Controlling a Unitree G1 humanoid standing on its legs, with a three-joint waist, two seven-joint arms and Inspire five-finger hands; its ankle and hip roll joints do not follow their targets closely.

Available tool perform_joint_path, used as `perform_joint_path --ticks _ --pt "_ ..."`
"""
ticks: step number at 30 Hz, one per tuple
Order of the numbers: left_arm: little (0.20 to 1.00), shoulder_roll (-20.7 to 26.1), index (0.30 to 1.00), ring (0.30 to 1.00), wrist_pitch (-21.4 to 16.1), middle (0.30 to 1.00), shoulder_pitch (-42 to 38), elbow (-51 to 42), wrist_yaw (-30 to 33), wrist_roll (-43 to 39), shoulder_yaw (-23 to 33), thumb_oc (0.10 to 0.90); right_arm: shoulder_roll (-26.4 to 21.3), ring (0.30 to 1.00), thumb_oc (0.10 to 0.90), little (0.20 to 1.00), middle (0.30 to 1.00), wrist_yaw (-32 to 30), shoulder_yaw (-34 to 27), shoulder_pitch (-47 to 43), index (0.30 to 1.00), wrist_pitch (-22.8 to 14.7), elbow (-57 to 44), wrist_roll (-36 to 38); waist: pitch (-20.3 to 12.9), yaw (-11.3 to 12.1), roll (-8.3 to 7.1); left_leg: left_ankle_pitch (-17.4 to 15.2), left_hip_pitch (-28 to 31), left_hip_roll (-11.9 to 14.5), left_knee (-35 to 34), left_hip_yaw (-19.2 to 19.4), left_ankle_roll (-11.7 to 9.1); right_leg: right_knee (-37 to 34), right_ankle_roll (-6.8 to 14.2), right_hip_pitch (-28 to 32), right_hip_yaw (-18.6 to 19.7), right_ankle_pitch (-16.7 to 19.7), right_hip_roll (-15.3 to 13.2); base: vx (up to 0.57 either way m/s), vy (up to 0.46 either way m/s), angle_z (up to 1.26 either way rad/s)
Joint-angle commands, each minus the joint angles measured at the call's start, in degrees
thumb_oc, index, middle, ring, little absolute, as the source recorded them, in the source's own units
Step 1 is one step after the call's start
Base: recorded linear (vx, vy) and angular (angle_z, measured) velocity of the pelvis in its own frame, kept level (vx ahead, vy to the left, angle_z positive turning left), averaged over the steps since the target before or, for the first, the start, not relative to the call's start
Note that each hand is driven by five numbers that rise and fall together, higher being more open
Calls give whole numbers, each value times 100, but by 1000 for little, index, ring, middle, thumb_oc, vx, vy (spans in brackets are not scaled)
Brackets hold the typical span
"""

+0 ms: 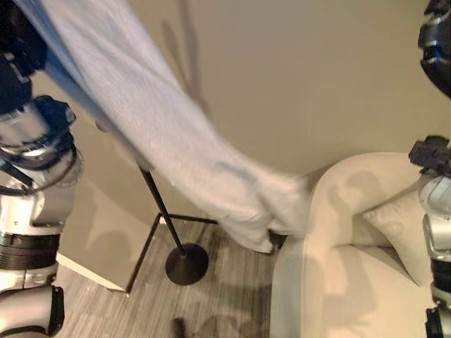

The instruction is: Hang the clothes on the sofa on the clothes rack.

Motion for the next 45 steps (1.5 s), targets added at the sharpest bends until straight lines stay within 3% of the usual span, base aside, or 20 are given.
perform_joint_path --ticks 1,5,8,10,11,14,18,21,28,36,40,45 --pt "300 423 300 300 136 300 -564 340 32 7 176 400 -269 300 400 300 300 -196 -125 -620 300 -66 220 -13 -750 266 -235 -1384 1212 250 19 281 -1883 -2476 585 1222 -284 1170 -507 87 114 27" --pt "300 457 300 300 122 300 -663 497 -82 -59 73 400 -364 300 400 300 300 -160 -31 -692 300 51 438 -57 -737 283 -226 -1456 1234 163 19 266 -1844 -2563 668 1275 -334 1271 -586 30 75 18" --pt "300 463 300 300 50 300 -781 454 -124 -63 1 400 -220 300 400 300 300 129 75 -648 300 -65 335 194 -755 252 -202 -1510 1243 123 19 280 -1822 -2623 735 1279 -311 1341 -632 37 57 11" --pt "300 471 300 300 -19 300 -858 365 -175 -81 -60 400 57 592 595 592 592 455 127 -536 592 -279 208 712 -765 233 -189 -1516 1236 101 19 297 -1793 -2657 750 1260 -298 1393 -652 8 20 2" --pt "300 451 300 300 -67 300 -897 306 -205 -109 -80 400 211 900 800 900 900 643 212 -446 900 -340 168 935 -774 228 -175 -1547 1250 90 19 301 -1788 -2667 770 1267 -292 1393 -665 0 0 0" --pt "300 537 300 300 -125 300 -920 144 -199 -86 -68 400 477 900 800 900 900 1341 372 -55 900 -489 44 1549 -793 193 -148 -1586 1285 55 19 334 -1770 -2694 804 1276 -292 1423 -690 9 13 4" --pt "300 730 300 300 -69 300 -955 22 -207 20 -57 400 409 900 800 900 900 2218 646 640 900 -426 59 1966 -800 147 -113 -1604 1314 28 19 375 -1769 -2705 844 1275 -305 1466 -723 0 0 0" --pt "300 813 300 300 -47 300 -857 -90 -310 85 20 400 111 900 800 900 900 2844 773 1268 900 -259 -29 1914 -795 87 -101 -1613 1325 18 19 406 -1775 -2704 870 1259 -305 1487 -737 0 0 0" --pt "300 957 300 300 16 300 -690 -439 -354 139 306 400 316 900 800 900 900 4028 1044 2647 900 -118 -176 2361 -786 -7 -23 -1607 1328 22 19 437 -1802 -2696 897 1221 -285 1500 -754 1 -18 -5" --pt "300 926 300 300 -25 300 -903 -790 -372 100 259 400 775 900 800 900 900 4418 1724 2842 900 -86 -218 2631 -800 -3 70 -1670 1351 20 19 345 -1842 -2718 954 1233 -236 1474 -776 13 -21 -2" --pt "300 807 300 300 -83 300 -1138 -901 -316 68 65 400 1228 900 800 900 900 4272 2438 2493 900 -123 2 2481 -797 35 131 -1676 1382 18 19 334 -1841 -2755 952 1277 -267 1463 -785 -3 -18 1" --pt "300 280 300 300 -208 300 -1587 -853 -216 -81 -405 400 1947 900 800 900 900 4028 3556 1686 900 -154 449 2548 -748 95 202 -1598 1371 -4 19 355 -1790 -2774 894 1311 -386 1501 -818 -50 -24 6"
